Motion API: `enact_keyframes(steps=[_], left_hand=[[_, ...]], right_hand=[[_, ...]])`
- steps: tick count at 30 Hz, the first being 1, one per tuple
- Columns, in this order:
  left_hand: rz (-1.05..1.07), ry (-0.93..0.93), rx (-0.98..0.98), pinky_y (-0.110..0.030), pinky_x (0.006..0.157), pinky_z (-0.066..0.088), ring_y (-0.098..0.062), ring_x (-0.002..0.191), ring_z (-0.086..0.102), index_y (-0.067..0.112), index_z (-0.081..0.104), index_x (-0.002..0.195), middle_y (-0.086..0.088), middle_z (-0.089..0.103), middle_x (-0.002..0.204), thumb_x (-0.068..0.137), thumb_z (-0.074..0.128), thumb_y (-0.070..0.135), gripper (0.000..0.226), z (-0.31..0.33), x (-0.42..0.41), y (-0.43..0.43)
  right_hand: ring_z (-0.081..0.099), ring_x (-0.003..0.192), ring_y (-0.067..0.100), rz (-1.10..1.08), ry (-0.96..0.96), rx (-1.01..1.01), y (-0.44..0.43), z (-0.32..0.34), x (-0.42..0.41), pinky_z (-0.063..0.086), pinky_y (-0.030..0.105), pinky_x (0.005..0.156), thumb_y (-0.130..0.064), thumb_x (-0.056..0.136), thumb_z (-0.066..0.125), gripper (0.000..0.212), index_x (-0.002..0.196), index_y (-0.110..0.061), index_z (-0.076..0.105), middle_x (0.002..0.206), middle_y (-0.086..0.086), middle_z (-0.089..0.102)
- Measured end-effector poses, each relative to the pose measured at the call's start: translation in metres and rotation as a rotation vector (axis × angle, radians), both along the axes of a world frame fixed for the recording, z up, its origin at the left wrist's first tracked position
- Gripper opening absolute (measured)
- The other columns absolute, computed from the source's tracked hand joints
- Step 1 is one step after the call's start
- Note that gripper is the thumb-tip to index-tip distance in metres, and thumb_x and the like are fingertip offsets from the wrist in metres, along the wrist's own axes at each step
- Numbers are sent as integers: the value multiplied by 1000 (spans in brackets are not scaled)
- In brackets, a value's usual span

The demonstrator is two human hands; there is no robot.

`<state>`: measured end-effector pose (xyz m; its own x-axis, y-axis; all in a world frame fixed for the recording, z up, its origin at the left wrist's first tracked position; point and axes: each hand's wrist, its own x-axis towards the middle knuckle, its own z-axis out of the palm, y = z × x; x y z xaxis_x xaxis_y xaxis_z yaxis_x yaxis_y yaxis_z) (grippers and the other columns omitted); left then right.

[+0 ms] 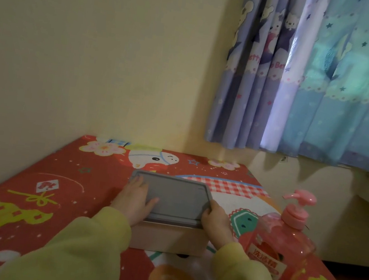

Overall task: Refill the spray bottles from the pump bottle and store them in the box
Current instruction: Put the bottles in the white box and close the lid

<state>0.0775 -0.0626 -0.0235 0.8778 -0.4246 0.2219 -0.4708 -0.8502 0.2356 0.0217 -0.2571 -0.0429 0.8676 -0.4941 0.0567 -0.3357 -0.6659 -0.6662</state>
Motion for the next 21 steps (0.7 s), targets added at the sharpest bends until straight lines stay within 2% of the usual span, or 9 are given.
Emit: enact_keyframes(steps=[3,5,8,11,15,18,19,21], left_hand=[[-31,76,234,-38,119,7,-25,145,6,9,14,147,-14,10,156,95,23,52,67,2,11,-8],[-31,152,293,-40,119,7,-25,146,4,12,12,147,-15,6,157,94,20,55,69,3,17,-9],[-41,168,312,-38,116,16,-27,144,11,12,16,146,-18,10,156,94,22,55,68,5,16,-11],[-43,156,308,-36,111,25,-30,140,23,12,25,143,-18,20,152,94,25,55,66,6,15,-11],[-44,132,318,-36,104,34,-29,133,36,13,35,138,-15,30,148,92,26,58,65,6,17,-7],[-38,77,328,-36,96,39,-28,126,44,16,41,134,-11,40,141,93,25,56,59,5,16,-5],[-37,60,321,-36,95,39,-28,124,45,17,42,133,-9,41,139,94,25,53,55,5,16,-4],[-45,22,306,-37,92,41,-29,122,47,18,43,132,-8,43,137,96,26,46,48,4,17,-2]], right_hand=[[57,99,29,8,17,-23,-1,1,1,50,42,87,-17,94,35,26,115,-12,50,111,13,58],[58,97,28,8,23,-38,-2,2,2,51,44,88,-18,94,36,26,115,-12,50,110,12,59],[57,93,27,18,13,-67,-5,0,5,51,40,82,-16,95,35,24,114,-10,50,109,13,59],[53,89,25,39,17,-102,-9,-1,6,44,32,74,-15,96,35,24,114,-9,50,111,13,58],[52,109,31,52,72,-316,-7,10,10,45,42,93,-19,95,39,28,117,-6,51,120,14,53],[48,116,30,190,-151,-378,19,18,18,40,37,98,-18,95,42,29,119,-5,52,125,13,53],[47,118,30,259,-168,-383,32,19,23,39,36,99,-17,95,42,29,119,-5,53,127,13,53],[45,123,30,360,-78,-390,56,15,36,35,40,104,-17,96,39,29,119,-6,53,130,13,51]])
